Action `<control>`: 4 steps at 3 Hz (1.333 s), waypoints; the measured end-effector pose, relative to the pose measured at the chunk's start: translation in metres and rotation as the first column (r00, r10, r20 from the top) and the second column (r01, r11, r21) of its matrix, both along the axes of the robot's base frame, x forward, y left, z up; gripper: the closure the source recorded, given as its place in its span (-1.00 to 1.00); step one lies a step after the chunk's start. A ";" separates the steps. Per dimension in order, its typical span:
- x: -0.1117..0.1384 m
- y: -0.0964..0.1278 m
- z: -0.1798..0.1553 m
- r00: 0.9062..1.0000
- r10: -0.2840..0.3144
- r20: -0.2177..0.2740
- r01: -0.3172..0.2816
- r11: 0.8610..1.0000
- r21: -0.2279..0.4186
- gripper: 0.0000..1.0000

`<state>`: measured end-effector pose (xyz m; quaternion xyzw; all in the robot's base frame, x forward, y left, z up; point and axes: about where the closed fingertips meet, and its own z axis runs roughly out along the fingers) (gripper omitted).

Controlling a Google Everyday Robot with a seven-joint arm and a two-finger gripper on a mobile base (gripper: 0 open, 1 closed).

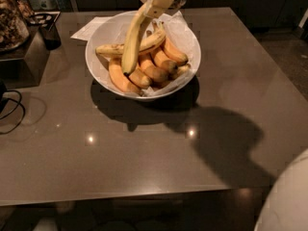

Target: Pick banana from white bowl

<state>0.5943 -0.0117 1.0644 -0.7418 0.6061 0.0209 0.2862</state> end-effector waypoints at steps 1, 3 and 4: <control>0.001 0.019 0.005 0.999 0.049 -0.004 -0.049 0.998 0.044 1.00; -0.003 0.021 0.005 0.999 0.039 0.002 -0.039 0.997 0.071 1.00; -0.007 0.029 0.000 0.999 0.046 -0.016 -0.044 0.992 0.120 1.00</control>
Offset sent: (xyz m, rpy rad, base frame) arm 0.0004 0.0156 0.0039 0.0353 0.0068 0.0430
